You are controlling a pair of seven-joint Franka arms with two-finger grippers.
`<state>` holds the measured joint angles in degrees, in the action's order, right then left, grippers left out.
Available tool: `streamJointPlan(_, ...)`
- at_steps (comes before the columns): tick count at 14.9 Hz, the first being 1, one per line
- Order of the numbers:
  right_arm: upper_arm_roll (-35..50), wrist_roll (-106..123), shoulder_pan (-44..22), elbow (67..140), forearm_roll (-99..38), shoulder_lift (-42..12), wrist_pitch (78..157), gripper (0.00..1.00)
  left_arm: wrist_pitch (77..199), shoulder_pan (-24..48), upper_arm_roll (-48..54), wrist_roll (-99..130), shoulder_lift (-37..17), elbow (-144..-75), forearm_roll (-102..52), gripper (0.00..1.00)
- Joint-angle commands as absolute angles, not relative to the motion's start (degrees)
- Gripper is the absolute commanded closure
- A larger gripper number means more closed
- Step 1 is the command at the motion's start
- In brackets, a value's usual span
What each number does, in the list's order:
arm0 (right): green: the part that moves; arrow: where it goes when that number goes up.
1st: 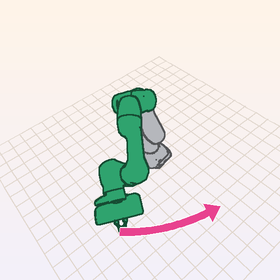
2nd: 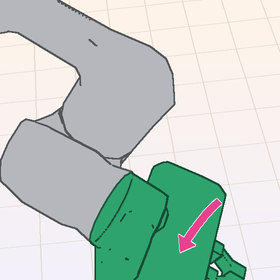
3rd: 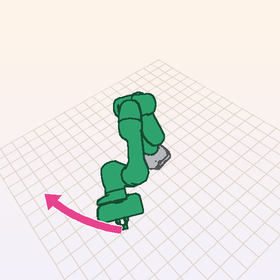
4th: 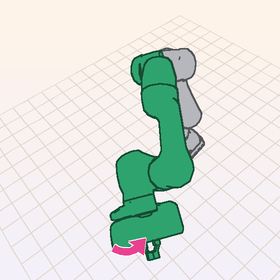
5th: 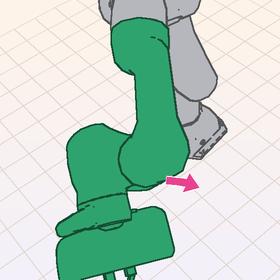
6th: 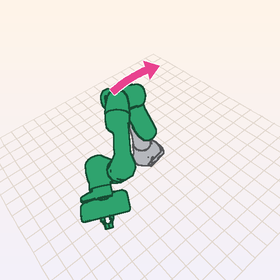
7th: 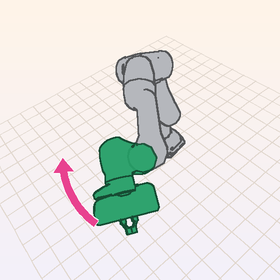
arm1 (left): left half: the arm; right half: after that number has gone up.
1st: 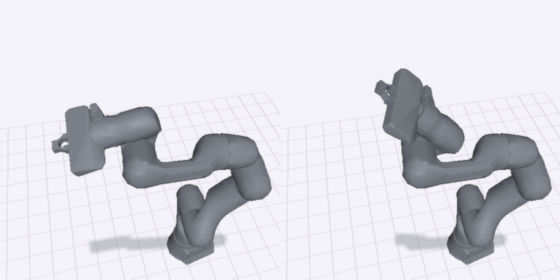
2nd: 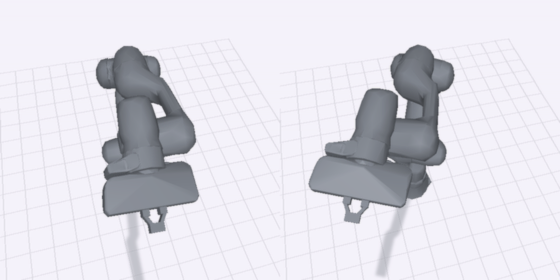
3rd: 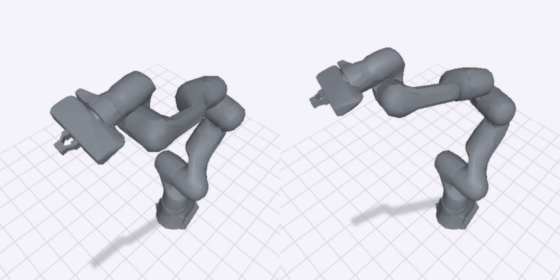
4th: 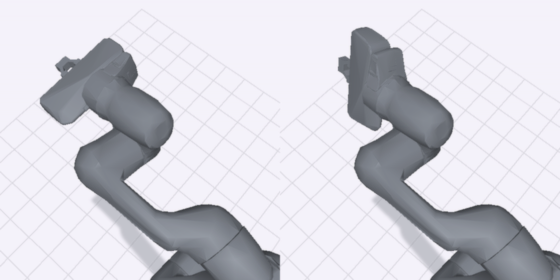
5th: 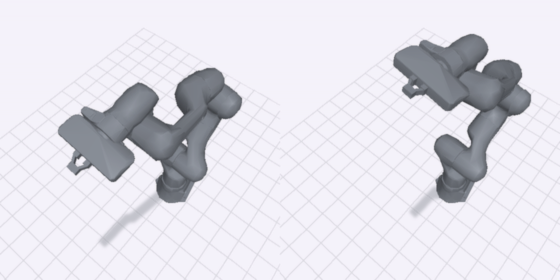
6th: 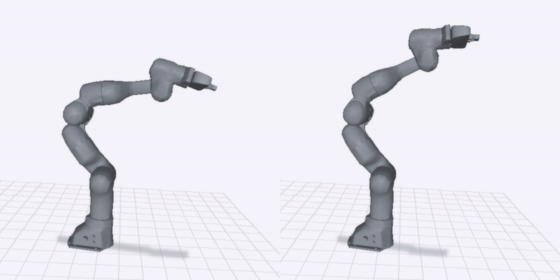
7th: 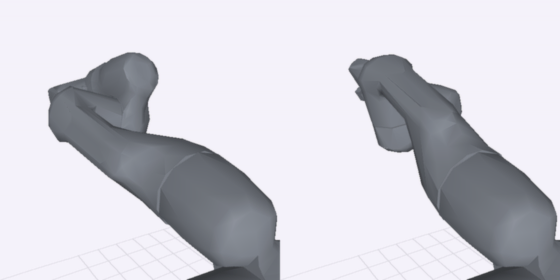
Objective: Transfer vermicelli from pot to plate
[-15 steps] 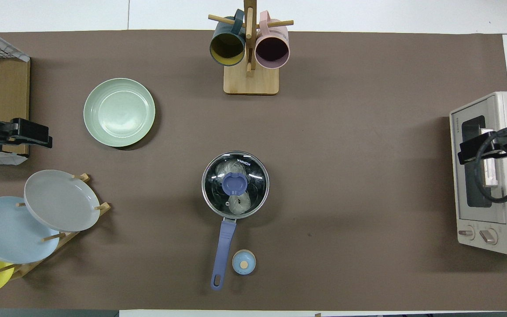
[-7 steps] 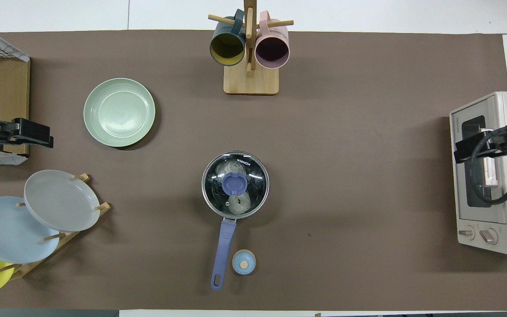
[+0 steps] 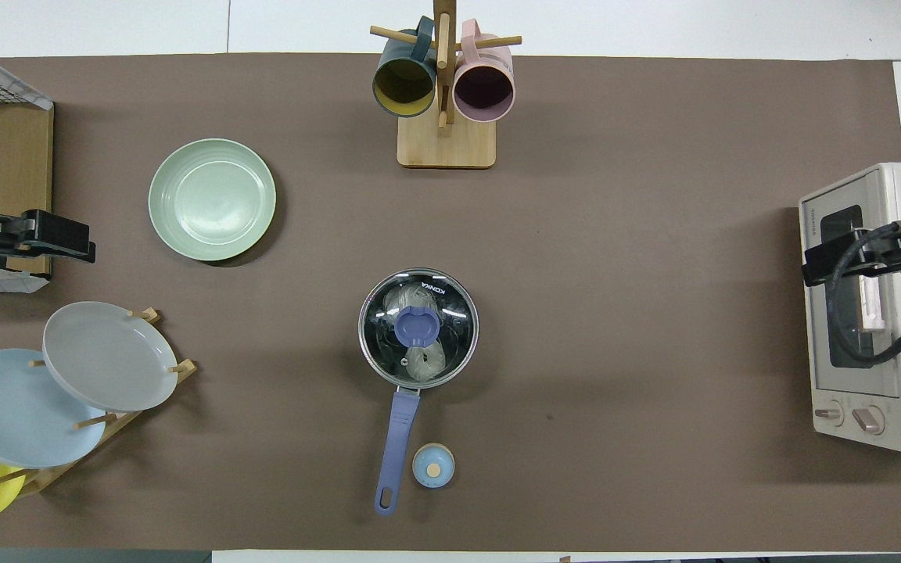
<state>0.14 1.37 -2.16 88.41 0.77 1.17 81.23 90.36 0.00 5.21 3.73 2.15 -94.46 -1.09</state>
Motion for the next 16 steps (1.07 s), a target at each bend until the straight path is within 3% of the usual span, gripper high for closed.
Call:
streamJointPlan(1,0.87,1.06,-2.11,89.3,-1.05,1.76,82.88,0.0,90.61,-0.09,5.36,3.87,2.9,-94.83,-0.35,0.0)
streamJointPlan(7,7.1,-7.45,-2.11,83.16,-1.14,-1.22,81.21,0.0,90.44,-0.09,5.36,3.78,2.9,-94.83,-0.35,0.0)
streamJointPlan(14,21.78,-25.47,-2.28,80.95,-0.18,-5.88,84.63,0.0,90.35,-0.18,5.27,3.87,2.9,-94.83,-0.35,0.0)
streamJointPlan(16,23.38,-31.08,-8.4,79.64,2.88,-9.03,86.13,0.0,90.44,-0.18,5.27,3.87,2.9,-94.83,-0.35,0.0)
